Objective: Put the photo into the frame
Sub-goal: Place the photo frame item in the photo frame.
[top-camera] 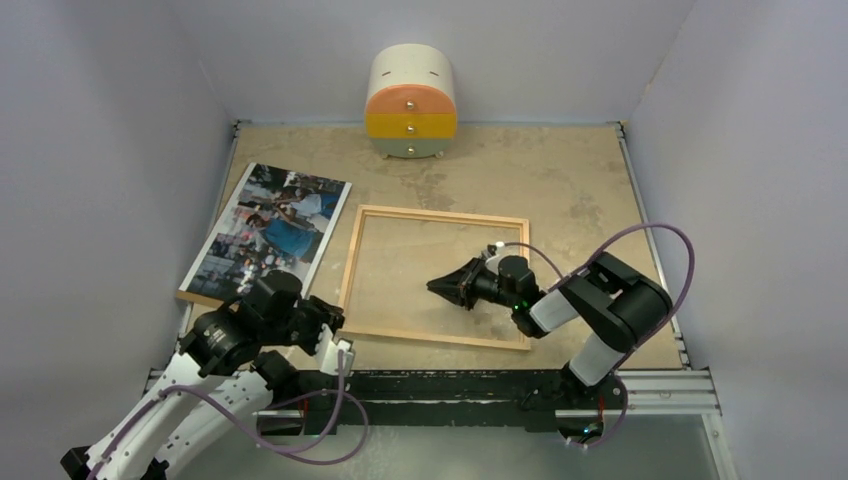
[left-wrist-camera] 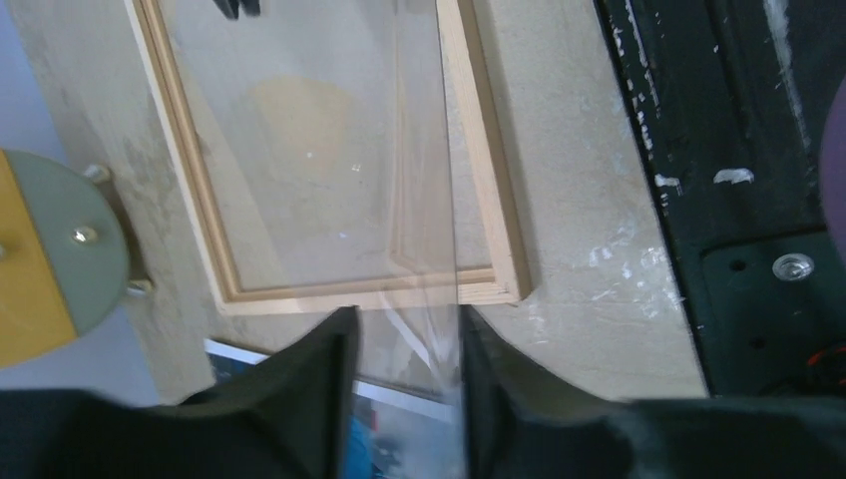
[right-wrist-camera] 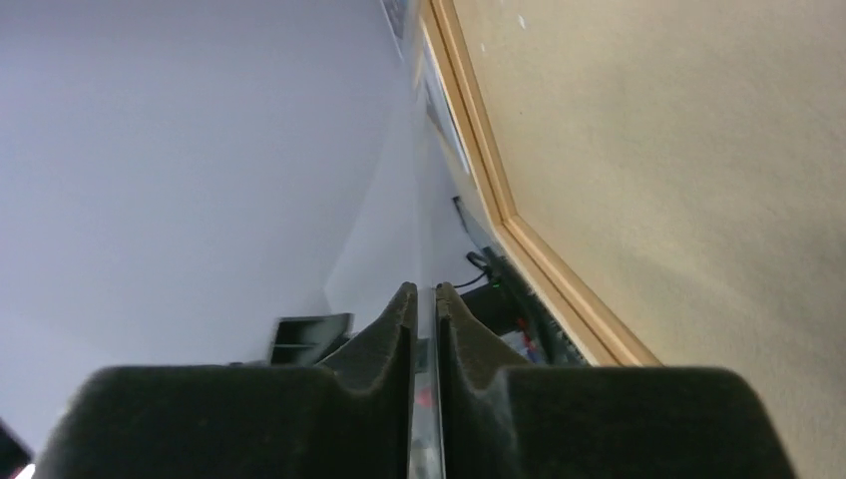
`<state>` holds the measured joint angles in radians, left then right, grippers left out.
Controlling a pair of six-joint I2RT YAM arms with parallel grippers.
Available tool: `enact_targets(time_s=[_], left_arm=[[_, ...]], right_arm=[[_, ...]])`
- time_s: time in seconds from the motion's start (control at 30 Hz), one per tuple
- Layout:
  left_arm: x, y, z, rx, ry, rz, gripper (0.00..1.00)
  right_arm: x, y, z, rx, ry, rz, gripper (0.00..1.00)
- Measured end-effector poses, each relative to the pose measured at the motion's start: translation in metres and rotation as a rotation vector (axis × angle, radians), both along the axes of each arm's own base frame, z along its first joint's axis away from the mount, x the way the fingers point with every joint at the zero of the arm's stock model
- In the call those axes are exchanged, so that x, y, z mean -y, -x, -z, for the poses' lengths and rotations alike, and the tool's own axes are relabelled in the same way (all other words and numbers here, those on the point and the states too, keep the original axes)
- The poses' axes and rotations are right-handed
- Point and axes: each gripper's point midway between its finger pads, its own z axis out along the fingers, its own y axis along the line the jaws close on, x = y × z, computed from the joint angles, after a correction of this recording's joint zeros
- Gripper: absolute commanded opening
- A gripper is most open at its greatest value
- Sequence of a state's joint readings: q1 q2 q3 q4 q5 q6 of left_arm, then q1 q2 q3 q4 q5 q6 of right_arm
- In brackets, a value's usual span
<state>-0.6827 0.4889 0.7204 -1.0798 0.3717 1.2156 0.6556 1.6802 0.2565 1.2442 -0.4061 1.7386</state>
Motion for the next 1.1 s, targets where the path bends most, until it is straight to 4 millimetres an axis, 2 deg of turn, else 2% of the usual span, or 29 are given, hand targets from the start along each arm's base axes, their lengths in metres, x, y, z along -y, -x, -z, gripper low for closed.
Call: enact_targets(time_s=[0.03,0.07,0.2,0.33,0.4,0.43,0.6,0.77,0.93,1.0,1.1], left_arm=[[0.0,0.0,0.001,-0.003,-0.004,0.004,0.7],[0.001,-0.001,0.001,-0.002,-0.005,0.01,0.76],[0.004,-0.009,0.005,-0.024,-0.026,-0.02,0.82],[0.007,-0.021,0.007,-0.044,-0.024,-0.082,0.85],[0.009,-0.023,0.006,-0.056,-0.018,-0.102,0.85],[0.012,-0.027,0.002,-0.065,-0.006,-0.123,0.86],[0.015,-0.031,-0.002,-0.072,0.005,-0.142,0.85],[0.016,-0.049,0.001,-0.085,0.0,-0.249,0.84],[0.014,-0.085,0.016,-0.124,-0.037,-0.434,0.84],[0.006,-0.103,0.023,-0.155,-0.043,-0.528,0.83],[-0.017,-0.139,0.027,-0.202,-0.022,-0.703,0.81]], right_arm=[[-0.002,-0.003,-0.003,0.021,0.013,-0.009,0.08],[-0.004,-0.006,-0.006,0.048,0.03,-0.018,0.06],[-0.004,-0.027,-0.03,0.208,0.152,-0.047,0.01],[0.017,-0.056,-0.055,0.361,0.265,-0.024,0.0],[0.032,-0.068,-0.053,0.394,0.334,-0.01,0.0],[0.051,-0.071,-0.029,0.37,0.439,-0.026,0.0],[0.061,-0.064,-0.011,0.352,0.512,-0.061,0.0],[0.077,-0.068,-0.004,0.356,0.567,-0.043,0.0],[0.094,-0.072,-0.007,0.372,0.598,-0.015,0.0],[0.098,-0.073,-0.01,0.387,0.6,-0.007,0.0],[0.101,-0.071,-0.011,0.403,0.605,-0.004,0.0]])
